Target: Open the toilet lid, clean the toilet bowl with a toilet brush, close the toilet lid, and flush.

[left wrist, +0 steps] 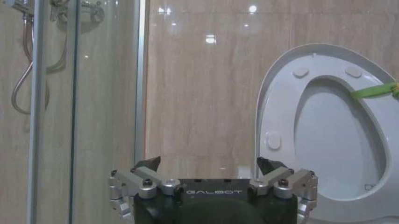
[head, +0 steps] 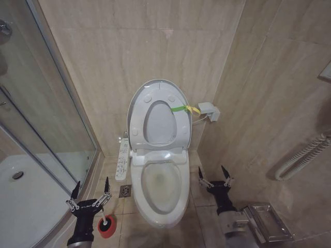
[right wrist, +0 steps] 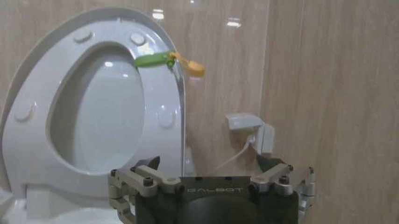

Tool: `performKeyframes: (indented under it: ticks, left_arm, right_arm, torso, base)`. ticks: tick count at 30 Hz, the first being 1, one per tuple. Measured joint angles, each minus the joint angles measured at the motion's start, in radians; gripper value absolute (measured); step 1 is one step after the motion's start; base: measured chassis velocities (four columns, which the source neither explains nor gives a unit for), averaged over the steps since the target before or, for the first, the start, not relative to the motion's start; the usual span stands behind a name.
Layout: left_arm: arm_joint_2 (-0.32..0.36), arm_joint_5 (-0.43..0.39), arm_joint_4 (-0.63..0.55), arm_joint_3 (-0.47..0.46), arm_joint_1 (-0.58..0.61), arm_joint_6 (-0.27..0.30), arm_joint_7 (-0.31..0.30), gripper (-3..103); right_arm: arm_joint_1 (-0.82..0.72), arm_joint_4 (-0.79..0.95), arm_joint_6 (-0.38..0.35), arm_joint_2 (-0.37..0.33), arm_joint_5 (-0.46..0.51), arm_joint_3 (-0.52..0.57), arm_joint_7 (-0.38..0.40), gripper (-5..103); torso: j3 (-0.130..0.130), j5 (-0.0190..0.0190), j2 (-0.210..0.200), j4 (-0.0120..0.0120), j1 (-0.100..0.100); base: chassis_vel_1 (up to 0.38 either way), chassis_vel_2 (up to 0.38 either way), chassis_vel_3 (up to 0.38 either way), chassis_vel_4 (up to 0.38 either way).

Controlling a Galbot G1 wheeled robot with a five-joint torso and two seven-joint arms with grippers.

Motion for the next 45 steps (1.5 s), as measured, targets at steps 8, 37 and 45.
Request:
performKeyframes:
  ticks: [8,37,45]
  left_arm:
    - [0.000,0.000,0.000,0.000,0.000,0.000,0.000,100]
    - [0.000,0.000,0.000,0.000,0.000,0.000,0.000,100]
    - [0.000,0.000,0.000,0.000,0.000,0.000,0.000,100]
  right_arm:
    - [0.036,0.019,0.001,-0.009,0.020,0.005,-0.004,100]
    - [0.107,-0.033,0.087,-0.011,0.081,0.028,-0.035,100]
    - [0.157,-0.060,0.077,0.002,0.032,0.038,0.018,100]
  torso:
    - [0.000,0.0000,0.000,0.0000,0.000]
    - [0.000,-0.0001,0.000,-0.0001,0.001]
    - [0.000,0.0002,0.000,-0.0002,0.000]
  base:
    - [0.000,0.000,0.000,0.000]
    - [-0.020,0.033,0.022,-0.025]
    - [-0.014,0.013,0.018,-0.013]
